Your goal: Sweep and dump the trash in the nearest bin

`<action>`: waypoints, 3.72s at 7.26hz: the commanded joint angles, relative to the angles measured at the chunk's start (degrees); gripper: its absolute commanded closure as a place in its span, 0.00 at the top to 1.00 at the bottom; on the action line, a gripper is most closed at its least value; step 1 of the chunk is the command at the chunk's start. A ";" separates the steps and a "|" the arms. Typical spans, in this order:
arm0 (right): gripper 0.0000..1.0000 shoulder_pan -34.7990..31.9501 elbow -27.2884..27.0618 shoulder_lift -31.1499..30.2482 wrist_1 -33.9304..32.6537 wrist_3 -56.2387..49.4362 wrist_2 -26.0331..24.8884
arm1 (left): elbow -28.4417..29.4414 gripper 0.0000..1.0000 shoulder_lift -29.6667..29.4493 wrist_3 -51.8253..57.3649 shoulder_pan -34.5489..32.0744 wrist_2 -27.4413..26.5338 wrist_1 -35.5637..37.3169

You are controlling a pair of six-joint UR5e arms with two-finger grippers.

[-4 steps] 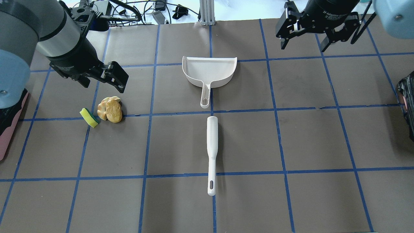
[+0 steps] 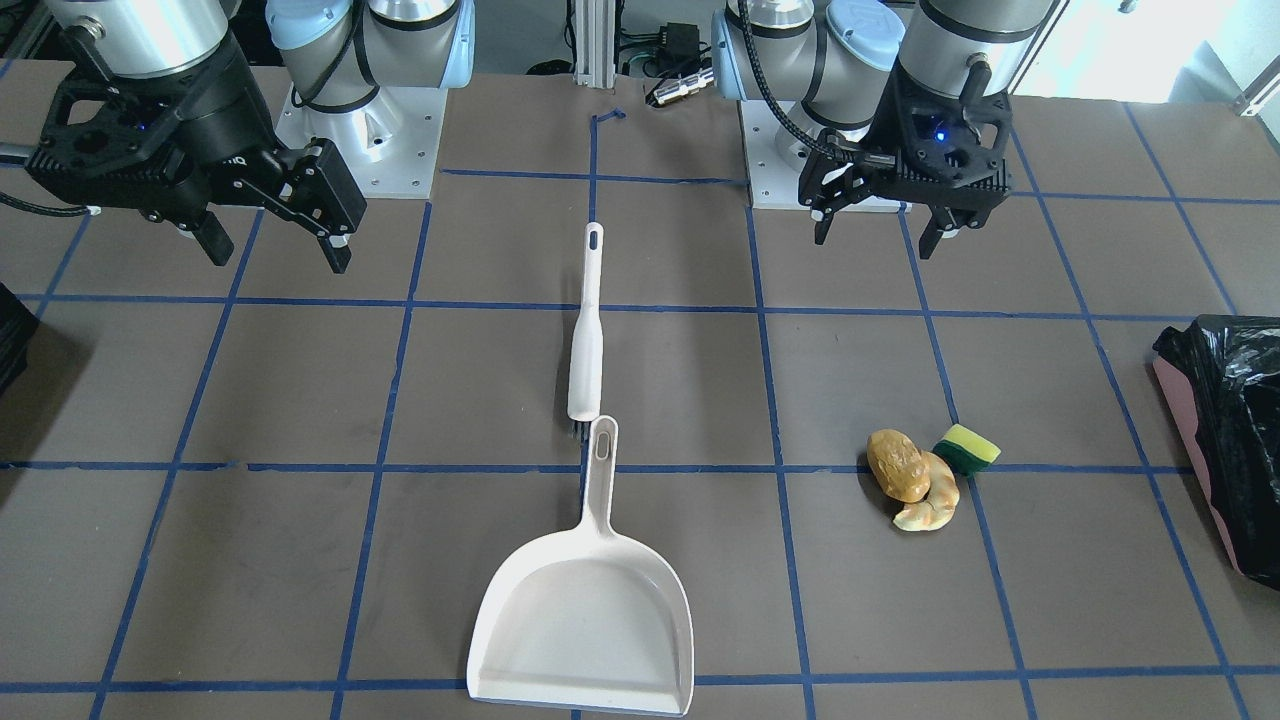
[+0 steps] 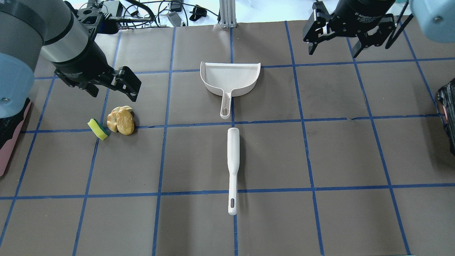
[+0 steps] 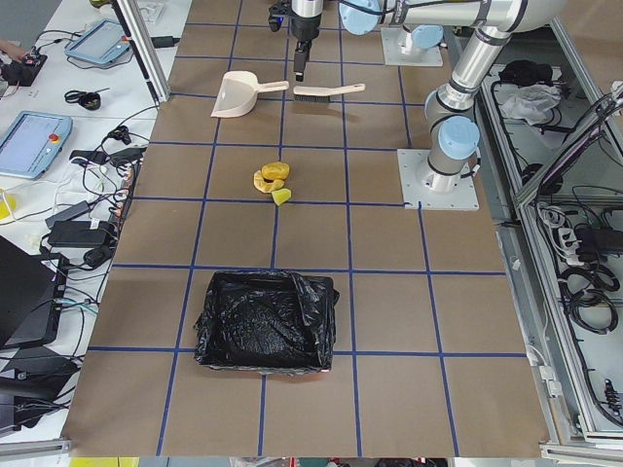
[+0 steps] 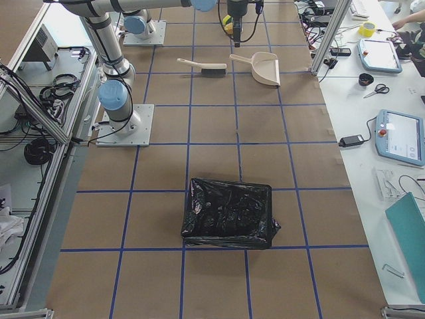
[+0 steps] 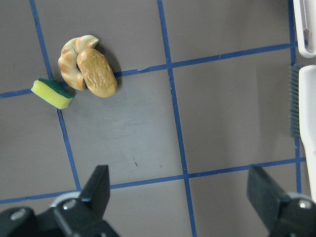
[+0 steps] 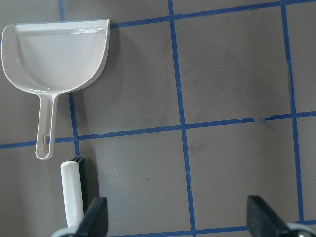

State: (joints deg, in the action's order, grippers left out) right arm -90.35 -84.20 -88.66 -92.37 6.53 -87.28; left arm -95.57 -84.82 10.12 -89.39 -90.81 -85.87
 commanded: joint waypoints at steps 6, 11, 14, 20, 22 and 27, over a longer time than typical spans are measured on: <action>1.00 0.00 0.00 0.86 -0.18 -0.03 0.00 | -0.67 1.00 -0.08 0.34 0.36 -0.07 -0.62; 1.00 0.00 0.00 0.95 -0.18 -0.03 0.00 | -0.85 1.00 -0.17 0.34 0.45 0.11 -0.79; 1.00 0.00 0.00 0.95 0.43 0.32 0.00 | -1.03 1.00 -0.09 0.08 0.44 -0.07 -0.79; 1.00 0.18 0.09 1.21 0.79 0.23 2.01 | -0.24 1.00 -8.06 -3.17 -0.26 0.19 10.94; 1.00 -1.56 -1.57 0.77 3.49 0.84 1.67 | 0.46 1.00 -12.02 -6.92 -1.91 3.77 13.18; 1.00 -22.31 -22.11 1.12 -7.61 12.97 2.37 | 17.48 1.00 -30.02 -13.88 -9.39 3.44 12.22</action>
State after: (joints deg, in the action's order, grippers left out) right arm -109.49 -101.66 -87.60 -95.59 17.32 -85.00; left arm -82.96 -110.03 -1.89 -97.12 -87.56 -73.63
